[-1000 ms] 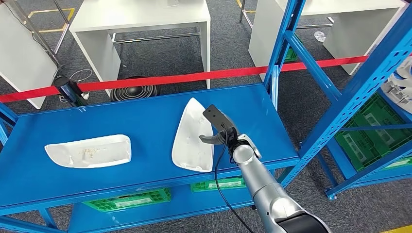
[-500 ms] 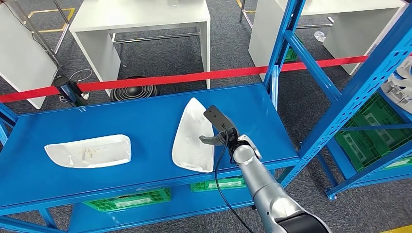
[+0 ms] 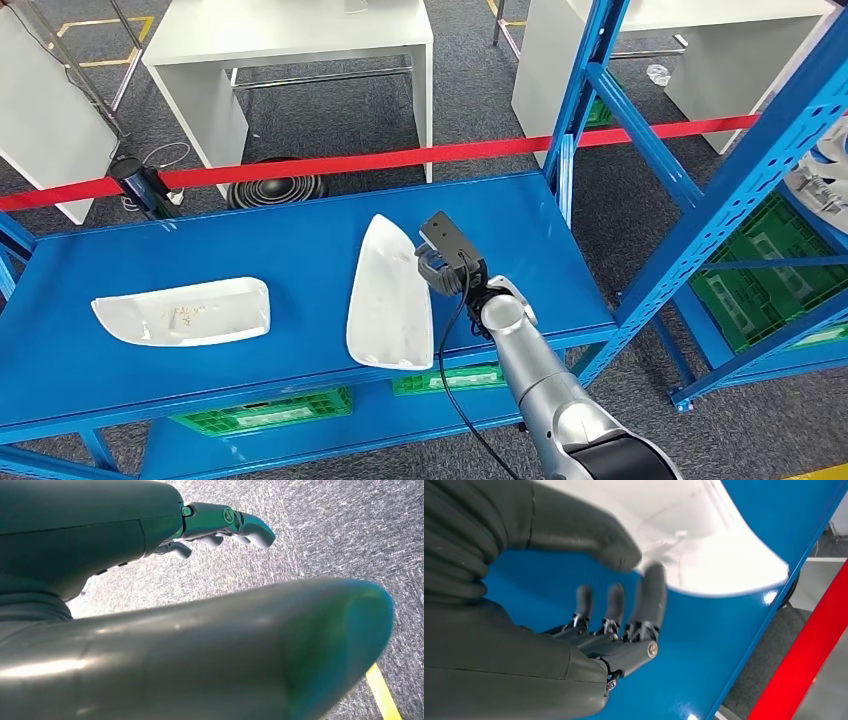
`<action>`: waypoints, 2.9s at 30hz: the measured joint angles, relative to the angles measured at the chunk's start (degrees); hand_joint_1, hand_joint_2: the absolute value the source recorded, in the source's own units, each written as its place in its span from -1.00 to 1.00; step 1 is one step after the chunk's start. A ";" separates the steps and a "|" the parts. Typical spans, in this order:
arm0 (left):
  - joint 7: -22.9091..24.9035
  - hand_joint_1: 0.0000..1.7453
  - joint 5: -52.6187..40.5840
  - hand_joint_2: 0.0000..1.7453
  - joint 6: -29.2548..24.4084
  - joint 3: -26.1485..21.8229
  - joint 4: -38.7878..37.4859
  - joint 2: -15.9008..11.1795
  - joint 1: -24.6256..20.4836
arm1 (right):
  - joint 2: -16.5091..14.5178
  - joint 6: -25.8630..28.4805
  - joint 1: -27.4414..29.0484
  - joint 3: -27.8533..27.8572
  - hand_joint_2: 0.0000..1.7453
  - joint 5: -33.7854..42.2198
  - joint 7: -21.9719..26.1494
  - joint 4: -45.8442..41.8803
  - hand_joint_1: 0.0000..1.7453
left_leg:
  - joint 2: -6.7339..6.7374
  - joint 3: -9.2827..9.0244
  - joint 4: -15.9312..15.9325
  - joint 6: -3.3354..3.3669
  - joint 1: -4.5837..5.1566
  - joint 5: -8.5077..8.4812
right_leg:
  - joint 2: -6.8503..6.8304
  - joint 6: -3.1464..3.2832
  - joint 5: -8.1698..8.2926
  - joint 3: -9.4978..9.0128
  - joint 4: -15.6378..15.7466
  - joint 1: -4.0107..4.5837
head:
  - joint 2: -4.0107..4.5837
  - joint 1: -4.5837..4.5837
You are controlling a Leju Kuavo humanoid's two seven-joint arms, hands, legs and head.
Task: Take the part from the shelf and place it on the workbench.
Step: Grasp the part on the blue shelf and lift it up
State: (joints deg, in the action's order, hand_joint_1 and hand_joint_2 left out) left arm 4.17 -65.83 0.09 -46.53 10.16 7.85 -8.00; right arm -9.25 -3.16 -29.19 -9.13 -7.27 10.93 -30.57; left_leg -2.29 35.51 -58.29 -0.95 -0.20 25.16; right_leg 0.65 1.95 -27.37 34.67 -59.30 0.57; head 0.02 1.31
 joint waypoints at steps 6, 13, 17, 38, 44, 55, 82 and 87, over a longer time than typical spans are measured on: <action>-0.04 -1.00 0.00 -1.00 0.00 0.00 0.00 0.00 -0.02 | 0.00 0.02 0.00 0.06 1.00 0.06 0.07 0.07 1.00 | 0.00 0.00 0.00 0.00 0.00 0.00 | 0.00 0.00 0.00 0.00 0.00 0.00 | 0.00 0.00; 0.02 -1.00 -0.01 -1.00 0.29 0.00 -0.01 0.00 -0.04 | 0.00 0.14 0.02 0.09 1.00 0.14 0.08 0.07 1.00 | 0.00 0.00 0.00 0.00 0.00 0.00 | 0.00 0.00 0.00 0.00 0.00 0.00 | 0.00 0.00; 0.03 -1.00 -0.02 -1.00 0.35 0.00 -0.02 0.02 -0.06 | 0.00 0.31 0.12 0.10 1.00 0.29 0.07 0.06 1.00 | 0.00 0.00 0.00 0.00 0.00 0.00 | 0.00 0.00 0.00 0.01 0.00 0.00 | 0.00 0.00; -0.22 -1.00 0.86 1.00 -0.41 -0.01 -0.02 0.60 -0.04 | 0.00 -0.51 0.52 0.13 1.00 0.66 -0.41 -3.65 1.00 | 0.01 0.00 0.00 0.00 0.00 0.00 | 0.00 0.00 0.00 0.01 0.00 0.00 | 0.00 0.00; -0.60 -1.00 2.01 1.00 -0.71 -0.36 -0.03 0.75 0.01 | 0.00 -2.68 1.91 0.12 1.00 2.77 0.93 -8.22 1.00 | 0.00 0.00 0.00 0.00 0.00 0.00 | 0.00 0.00 0.00 0.01 0.00 0.00 | 0.00 -0.01; -1.24 -1.00 1.68 1.00 -0.76 -0.85 -0.04 0.76 0.65 | -0.01 -6.96 7.10 -0.45 1.00 10.80 1.85 -25.37 1.00 | 0.01 0.00 0.00 0.00 0.00 0.01 | 0.00 0.00 -0.01 0.01 0.00 0.00 | 0.00 0.00; -0.73 -1.00 1.09 -1.00 -0.87 -0.96 0.00 0.92 0.10 | -4.04 -13.68 4.50 -20.79 1.00 -4.43 -4.24 -25.33 -1.00 | 0.02 -0.01 0.02 -0.05 -0.01 -0.03 | 0.02 0.06 -0.03 -0.01 -0.01 0.08 | 0.00 0.00; -1.14 -1.00 2.01 -1.00 -1.12 -1.49 -0.02 0.96 0.15 | -4.21 -7.69 3.37 -25.03 1.00 -11.48 -10.11 -24.64 -1.00 | 0.03 0.00 0.02 -0.05 -0.01 -0.03 | 0.02 0.06 -0.03 0.00 -0.01 0.06 | 0.00 0.00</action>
State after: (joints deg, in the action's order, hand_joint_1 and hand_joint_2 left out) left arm 3.03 -63.83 -1.03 -48.03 10.14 8.81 -7.84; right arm -13.45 -10.85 -25.82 -34.16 -18.75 0.82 -55.20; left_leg -2.27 35.50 -58.27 -1.00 -0.21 25.13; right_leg 0.67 2.01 -27.40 34.67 -59.31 0.63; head 0.02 1.31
